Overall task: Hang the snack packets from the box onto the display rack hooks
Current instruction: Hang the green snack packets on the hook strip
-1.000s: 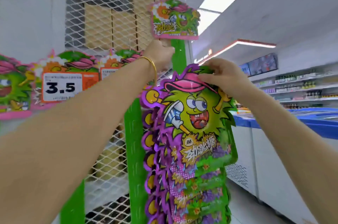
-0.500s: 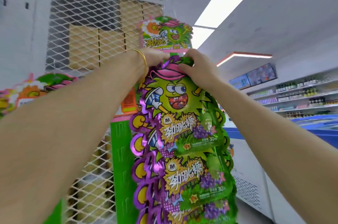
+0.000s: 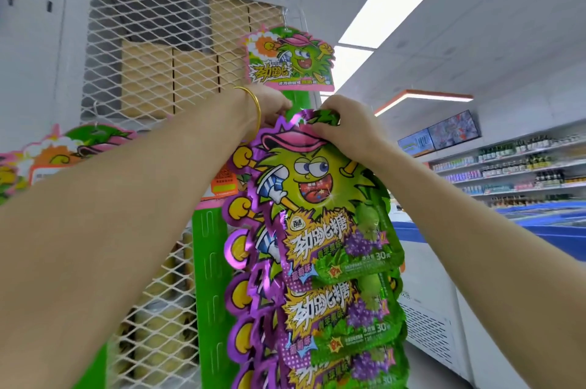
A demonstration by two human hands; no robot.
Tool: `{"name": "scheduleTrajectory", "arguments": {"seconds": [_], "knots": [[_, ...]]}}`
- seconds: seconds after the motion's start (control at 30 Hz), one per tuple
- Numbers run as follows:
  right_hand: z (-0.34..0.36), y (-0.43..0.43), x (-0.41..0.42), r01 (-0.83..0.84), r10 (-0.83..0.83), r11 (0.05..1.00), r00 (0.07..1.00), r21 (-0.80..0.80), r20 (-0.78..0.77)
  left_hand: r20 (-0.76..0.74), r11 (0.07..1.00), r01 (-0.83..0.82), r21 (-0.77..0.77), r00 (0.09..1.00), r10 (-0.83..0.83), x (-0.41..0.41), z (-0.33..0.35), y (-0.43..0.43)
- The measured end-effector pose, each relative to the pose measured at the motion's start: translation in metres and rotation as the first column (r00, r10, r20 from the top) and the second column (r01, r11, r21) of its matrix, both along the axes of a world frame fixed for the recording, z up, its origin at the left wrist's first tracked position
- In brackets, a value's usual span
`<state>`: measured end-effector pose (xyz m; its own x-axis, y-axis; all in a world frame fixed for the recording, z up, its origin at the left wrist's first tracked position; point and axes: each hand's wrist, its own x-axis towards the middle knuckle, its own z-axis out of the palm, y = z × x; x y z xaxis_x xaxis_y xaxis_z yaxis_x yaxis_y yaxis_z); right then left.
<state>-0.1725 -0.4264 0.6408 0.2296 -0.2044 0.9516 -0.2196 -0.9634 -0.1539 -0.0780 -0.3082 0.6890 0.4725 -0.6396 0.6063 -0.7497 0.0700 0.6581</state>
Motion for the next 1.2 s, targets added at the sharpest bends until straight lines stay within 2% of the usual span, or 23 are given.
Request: {"name": "scheduleTrajectory", "arguments": {"seconds": [0.2, 0.3, 0.37, 0.53, 0.63, 0.77, 0.87, 1.0, 1.07, 1.2], "knots": [[0.002, -0.001, 0.001, -0.009, 0.010, 1.000, 0.999, 0.027, -0.035, 0.002, 0.999, -0.032, 0.042, 0.999, 0.032, 0.001, -0.005, 0.001], [-0.005, -0.006, 0.003, -0.019, 0.024, 0.998, 0.997, 0.064, -0.072, -0.050, 0.998, 0.003, 0.066, 0.999, 0.000, 0.004, -0.010, 0.001], [-0.010, -0.009, 0.004, -0.032, 0.039, 0.996, 0.997, 0.085, -0.071, -0.032, 0.999, 0.009, 0.048, 0.999, -0.008, 0.007, -0.014, 0.001], [-0.017, -0.009, 0.007, -0.042, 0.056, 0.986, 0.995, 0.159, -0.080, 0.268, 0.991, -0.137, -0.008, 0.954, 0.134, 0.006, -0.025, 0.009], [-0.021, -0.005, 0.004, -0.012, 0.027, 0.986, 0.996, 0.166, -0.086, 0.373, 0.984, -0.157, -0.081, 0.911, 0.176, 0.004, -0.035, 0.013], [-0.028, 0.004, -0.005, 0.107, -0.088, 0.981, 0.989, 0.163, -0.117, 0.520, 0.965, -0.170, -0.200, 0.816, 0.251, 0.004, -0.054, 0.016], [-0.037, 0.015, -0.011, 0.201, -0.196, 0.975, 0.979, 0.096, -0.064, 0.620, 0.932, -0.167, -0.321, 0.707, 0.340, 0.002, -0.074, 0.021], [-0.062, 0.035, -0.022, 0.314, -0.314, 0.949, 0.948, -0.001, 0.054, 0.593, 0.885, -0.113, -0.451, 0.703, 0.392, -0.009, -0.118, 0.030], [-0.084, 0.048, -0.027, 0.258, -0.257, 0.966, 0.959, 0.006, 0.120, 0.580, 0.868, -0.108, -0.485, 0.703, 0.412, -0.013, -0.145, 0.033], [-0.146, 0.073, -0.039, 0.093, -0.119, 0.987, 0.972, 0.132, 0.204, 0.472, 0.864, -0.132, -0.486, 0.792, 0.387, -0.015, -0.196, 0.045]]}}
